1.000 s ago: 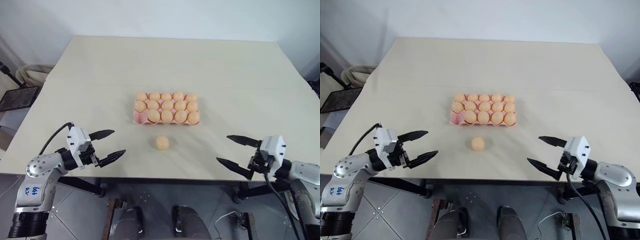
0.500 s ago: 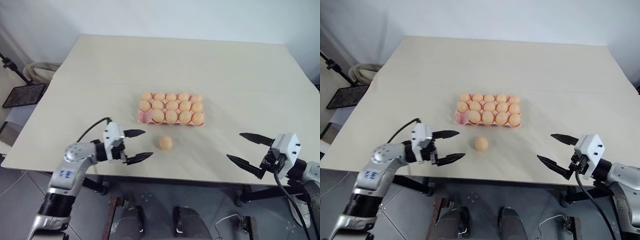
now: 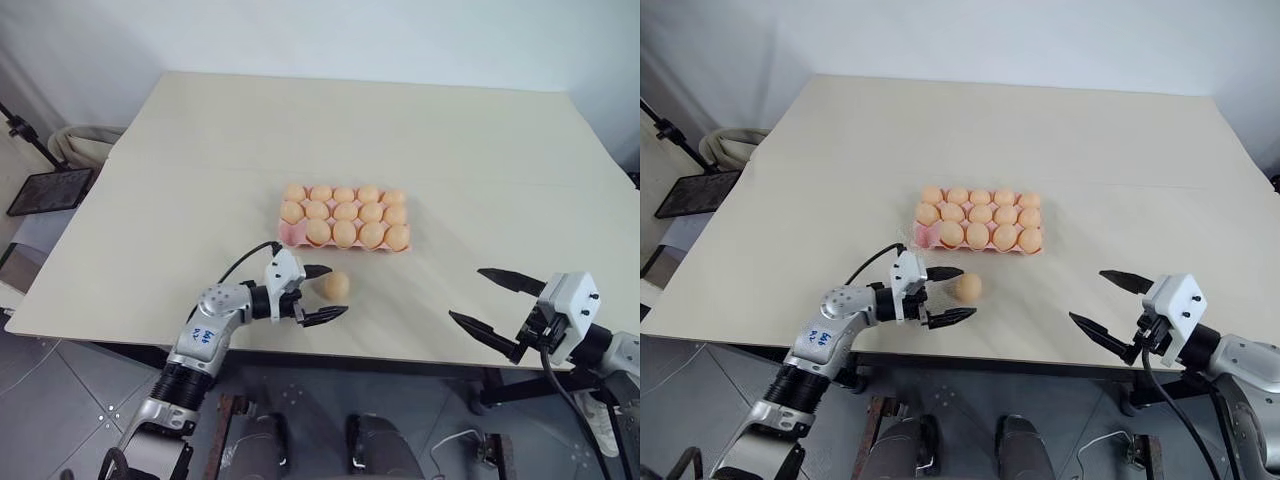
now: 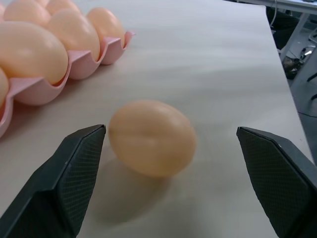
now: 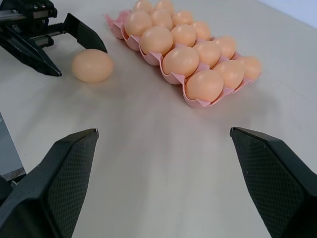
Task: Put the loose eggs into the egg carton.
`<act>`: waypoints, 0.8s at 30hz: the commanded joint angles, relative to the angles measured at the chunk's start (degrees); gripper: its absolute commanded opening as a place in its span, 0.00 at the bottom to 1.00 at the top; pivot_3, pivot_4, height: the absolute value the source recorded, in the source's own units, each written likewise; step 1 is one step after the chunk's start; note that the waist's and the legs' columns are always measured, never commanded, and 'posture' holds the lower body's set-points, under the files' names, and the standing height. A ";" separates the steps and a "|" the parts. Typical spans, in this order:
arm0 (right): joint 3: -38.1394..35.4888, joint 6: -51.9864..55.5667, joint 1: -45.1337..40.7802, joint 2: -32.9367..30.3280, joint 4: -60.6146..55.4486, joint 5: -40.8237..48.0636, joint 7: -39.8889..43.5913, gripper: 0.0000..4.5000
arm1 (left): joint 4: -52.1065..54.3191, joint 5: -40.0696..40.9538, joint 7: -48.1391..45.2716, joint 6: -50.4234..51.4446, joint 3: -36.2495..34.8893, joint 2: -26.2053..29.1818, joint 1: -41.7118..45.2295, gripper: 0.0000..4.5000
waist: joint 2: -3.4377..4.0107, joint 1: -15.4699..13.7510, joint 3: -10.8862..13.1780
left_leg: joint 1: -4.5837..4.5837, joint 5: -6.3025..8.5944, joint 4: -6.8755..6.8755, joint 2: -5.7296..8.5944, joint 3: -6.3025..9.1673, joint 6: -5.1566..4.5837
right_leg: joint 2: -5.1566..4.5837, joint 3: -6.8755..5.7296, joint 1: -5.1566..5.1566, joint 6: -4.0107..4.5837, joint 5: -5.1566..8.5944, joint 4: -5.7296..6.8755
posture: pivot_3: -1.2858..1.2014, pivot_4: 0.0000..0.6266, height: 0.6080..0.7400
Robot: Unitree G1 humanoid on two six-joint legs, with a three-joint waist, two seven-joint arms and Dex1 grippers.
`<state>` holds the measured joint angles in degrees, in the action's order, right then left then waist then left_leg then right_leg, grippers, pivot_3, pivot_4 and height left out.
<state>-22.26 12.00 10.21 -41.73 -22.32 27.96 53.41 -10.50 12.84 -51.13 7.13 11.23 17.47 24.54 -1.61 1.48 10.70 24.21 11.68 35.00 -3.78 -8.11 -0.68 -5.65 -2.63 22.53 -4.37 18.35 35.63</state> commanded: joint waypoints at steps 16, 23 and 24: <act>4.01 1.78 -2.76 -0.27 -2.66 5.61 3.29 1.00 | 4.61 9.87 -2.01 -0.67 -12.75 3.82 -0.82 0.32 | 0.02 0.07 0.01 | 0.00 0.04 0.00 -0.04 0.01 -0.05 | 0.03 -0.03 0.01 -0.45 -0.25 -0.01 | 0.52 0.24 1.00; 4.82 1.05 -3.93 0.15 -0.30 5.02 3.75 1.00 | 2.90 10.11 -2.54 -1.36 -15.53 7.48 0.71 0.32 | 0.02 -0.44 0.01 | 0.04 0.08 0.00 0.03 0.00 -0.09 | -0.07 -0.03 -0.01 -0.23 -0.12 -0.10 | 0.52 0.24 1.00; 4.96 0.85 -3.99 0.19 0.00 4.85 3.77 1.00 | 1.77 9.49 -1.44 -2.33 -15.95 7.16 1.68 0.32 | 0.02 -0.59 0.01 | 0.06 0.10 0.00 0.04 -0.01 -0.12 | -0.10 -0.03 -0.01 -0.23 -0.12 -0.12 | 0.52 0.24 1.00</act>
<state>-16.91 13.77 6.44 -41.75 -22.23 32.63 56.77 -8.39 22.19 -53.59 6.26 -3.45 24.88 24.51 -1.59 0.89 10.72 24.28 11.79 35.00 -3.72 -8.13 -0.82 -5.77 -2.65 22.53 -4.60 18.22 35.48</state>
